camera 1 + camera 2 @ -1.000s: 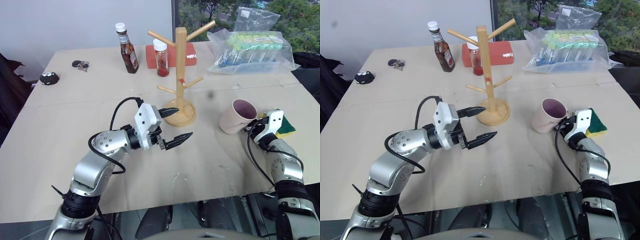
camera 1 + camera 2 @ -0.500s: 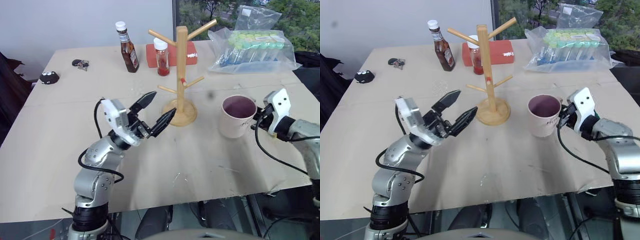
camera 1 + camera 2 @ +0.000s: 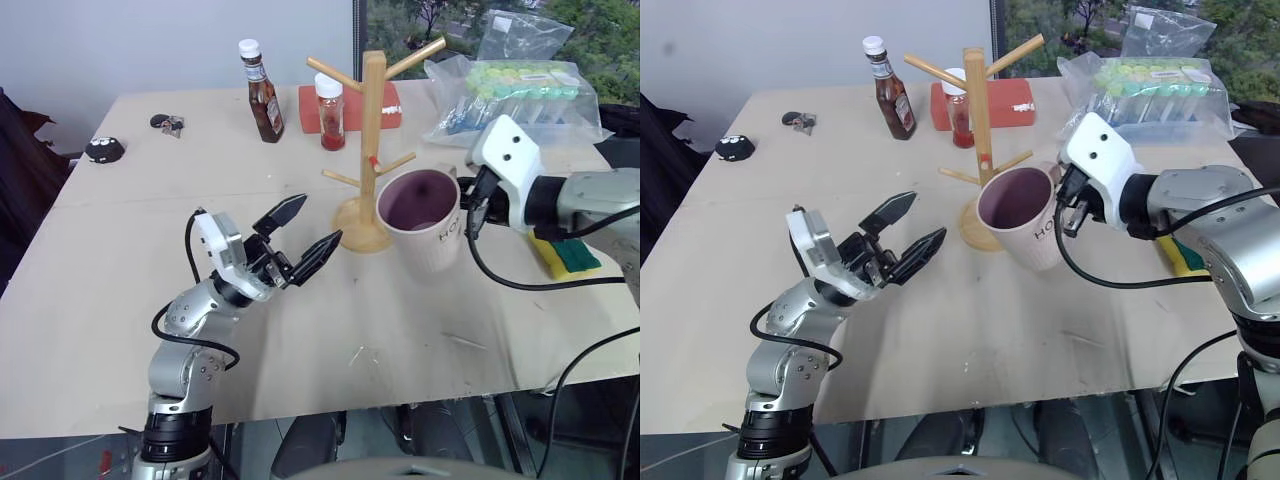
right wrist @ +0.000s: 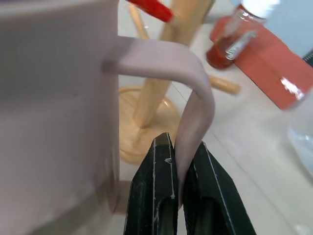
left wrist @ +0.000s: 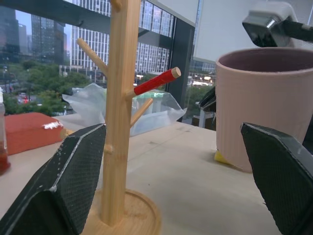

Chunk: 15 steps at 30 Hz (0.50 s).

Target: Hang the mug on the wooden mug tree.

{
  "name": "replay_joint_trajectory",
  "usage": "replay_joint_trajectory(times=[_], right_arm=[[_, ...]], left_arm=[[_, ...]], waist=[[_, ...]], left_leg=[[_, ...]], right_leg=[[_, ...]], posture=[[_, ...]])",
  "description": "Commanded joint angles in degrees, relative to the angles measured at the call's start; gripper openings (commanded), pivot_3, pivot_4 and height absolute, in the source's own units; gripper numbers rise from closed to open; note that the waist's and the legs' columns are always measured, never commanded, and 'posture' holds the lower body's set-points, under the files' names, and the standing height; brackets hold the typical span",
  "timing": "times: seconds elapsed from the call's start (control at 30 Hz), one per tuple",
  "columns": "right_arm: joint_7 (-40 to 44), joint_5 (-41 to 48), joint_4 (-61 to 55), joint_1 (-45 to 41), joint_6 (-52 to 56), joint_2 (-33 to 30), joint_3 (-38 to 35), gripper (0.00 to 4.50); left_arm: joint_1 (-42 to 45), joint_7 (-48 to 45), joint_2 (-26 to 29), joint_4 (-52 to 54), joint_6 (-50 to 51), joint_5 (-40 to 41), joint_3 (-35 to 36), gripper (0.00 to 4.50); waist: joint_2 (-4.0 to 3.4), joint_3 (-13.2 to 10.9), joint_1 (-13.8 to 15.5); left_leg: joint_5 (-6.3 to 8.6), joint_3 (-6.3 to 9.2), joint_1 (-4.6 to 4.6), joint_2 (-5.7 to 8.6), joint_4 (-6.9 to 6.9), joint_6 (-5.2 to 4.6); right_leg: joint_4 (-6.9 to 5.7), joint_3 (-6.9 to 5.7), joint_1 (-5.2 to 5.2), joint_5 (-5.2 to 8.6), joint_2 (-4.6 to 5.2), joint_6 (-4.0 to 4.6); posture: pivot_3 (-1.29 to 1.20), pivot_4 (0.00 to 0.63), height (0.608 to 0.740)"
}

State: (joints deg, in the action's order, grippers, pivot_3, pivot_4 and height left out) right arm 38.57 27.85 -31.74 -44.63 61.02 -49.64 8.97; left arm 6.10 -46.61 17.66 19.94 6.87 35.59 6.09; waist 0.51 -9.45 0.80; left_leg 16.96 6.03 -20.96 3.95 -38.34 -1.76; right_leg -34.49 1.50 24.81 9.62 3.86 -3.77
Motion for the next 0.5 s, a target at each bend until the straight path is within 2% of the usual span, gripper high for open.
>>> replay_joint_trajectory(times=[0.03, 0.1, 0.2, 0.5], right_arm=[[-1.3, -1.6, -3.2, -6.1, 3.4, 0.4, 2.8, 0.03], [-3.4, -0.1, -2.3, -8.7, 9.4, 3.6, 1.8, 0.03], [-5.7, -0.3, -1.3, -13.8, 16.8, 7.1, 4.4, 0.03], [-7.5, -0.9, 0.8, -20.0, 22.7, 11.4, 8.1, 0.03]], left_arm=[[1.1, 0.2, -0.2, 0.1, -2.0, 0.1, 0.6, 4.50], [1.2, 0.1, -0.2, -0.5, -2.4, 0.0, 0.7, 4.50], [1.2, 0.2, -0.2, -1.4, -3.6, -0.2, 1.4, 4.50], [1.9, 0.8, -1.2, -3.0, -5.7, -0.9, 0.7, 4.50]], waist=[[0.00, 0.0, 0.0], [0.00, 0.0, 0.0], [0.01, 0.0, -0.1], [0.07, 0.1, -0.1]], left_leg=[[0.00, 0.00, -0.02, 0.00, 0.00, 0.00], [0.00, 0.01, -0.05, -0.01, -0.01, 0.00], [0.00, 0.02, -0.07, -0.01, -0.01, 0.01], [-0.02, 0.08, -0.71, 0.10, -0.09, 0.01]], right_leg=[[0.00, 0.00, 0.02, 0.00, 0.00, 0.00], [-0.02, 0.00, 0.07, -0.01, 0.00, 0.01], [-0.03, 0.00, 0.09, -0.02, 0.00, 0.03], [-0.17, -0.05, 0.72, -0.08, 0.10, 0.08]], posture=[[0.00, 0.150, 0.737], [0.00, 0.150, 0.737], [0.00, 0.150, 0.737], [0.00, 0.150, 0.737]])
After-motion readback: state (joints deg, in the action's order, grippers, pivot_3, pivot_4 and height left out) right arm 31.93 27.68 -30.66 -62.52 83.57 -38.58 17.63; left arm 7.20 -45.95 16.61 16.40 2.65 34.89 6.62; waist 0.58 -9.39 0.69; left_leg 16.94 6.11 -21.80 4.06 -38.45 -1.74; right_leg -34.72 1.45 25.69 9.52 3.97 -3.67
